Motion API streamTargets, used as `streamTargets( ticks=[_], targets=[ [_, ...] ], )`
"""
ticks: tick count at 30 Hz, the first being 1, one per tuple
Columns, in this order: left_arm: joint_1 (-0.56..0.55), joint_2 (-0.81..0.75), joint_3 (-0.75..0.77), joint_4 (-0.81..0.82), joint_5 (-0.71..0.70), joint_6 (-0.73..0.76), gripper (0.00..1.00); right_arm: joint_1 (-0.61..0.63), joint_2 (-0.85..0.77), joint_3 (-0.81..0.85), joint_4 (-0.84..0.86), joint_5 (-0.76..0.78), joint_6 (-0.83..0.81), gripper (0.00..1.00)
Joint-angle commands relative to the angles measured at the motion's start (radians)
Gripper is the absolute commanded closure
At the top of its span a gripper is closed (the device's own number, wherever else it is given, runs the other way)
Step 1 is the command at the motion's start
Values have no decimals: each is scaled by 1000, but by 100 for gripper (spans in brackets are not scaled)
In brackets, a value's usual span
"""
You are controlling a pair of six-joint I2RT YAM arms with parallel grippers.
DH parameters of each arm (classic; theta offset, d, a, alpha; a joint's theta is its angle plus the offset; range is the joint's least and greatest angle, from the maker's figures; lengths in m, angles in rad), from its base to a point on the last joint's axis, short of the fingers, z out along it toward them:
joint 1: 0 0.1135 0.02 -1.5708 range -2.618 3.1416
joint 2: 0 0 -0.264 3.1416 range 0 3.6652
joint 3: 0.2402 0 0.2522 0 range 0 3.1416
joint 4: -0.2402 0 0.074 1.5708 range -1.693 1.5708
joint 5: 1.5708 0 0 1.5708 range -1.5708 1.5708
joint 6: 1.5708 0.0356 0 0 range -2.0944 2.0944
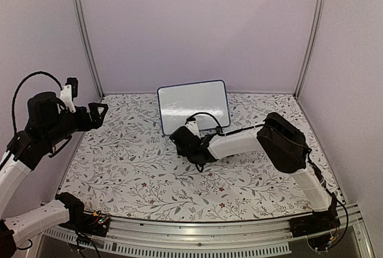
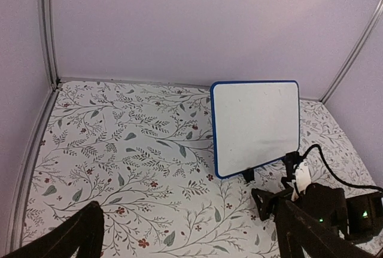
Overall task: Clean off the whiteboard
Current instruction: Move the whiteboard to the center of the board, then reset both arms
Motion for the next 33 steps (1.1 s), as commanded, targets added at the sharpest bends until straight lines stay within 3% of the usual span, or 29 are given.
streamTargets(
  ticks=[1,7,12,15,21,23,25,30,33],
  targets=[
    [17,-4,-11,16,30,0,0,62,-245,-207,81,-53,-59,1],
    [18,1,-11,22,59,5,0,81,-729,-634,188,-89,-92,1],
    [21,0,-13,22,62,5,0,81,-1180,-901,216,-43,-242,1],
    [21,2,-15,22,62,6,0,79,-1404,-965,81,85,-302,1],
    [24,22,-13,22,60,4,0,43,-1633,-955,-220,351,-310,1],
    [27,36,-12,21,62,5,0,-54,-1703,-956,-212,283,-291,1],
    [28,47,-11,21,66,4,0,-231,-1725,-938,-217,135,-277,1],
    [33,62,-11,20,78,6,0,-654,-1592,-835,-269,-308,-290,1],
    [34,53,-11,19,76,6,0,-699,-1491,-769,-337,-391,-275,1]
  ],
)
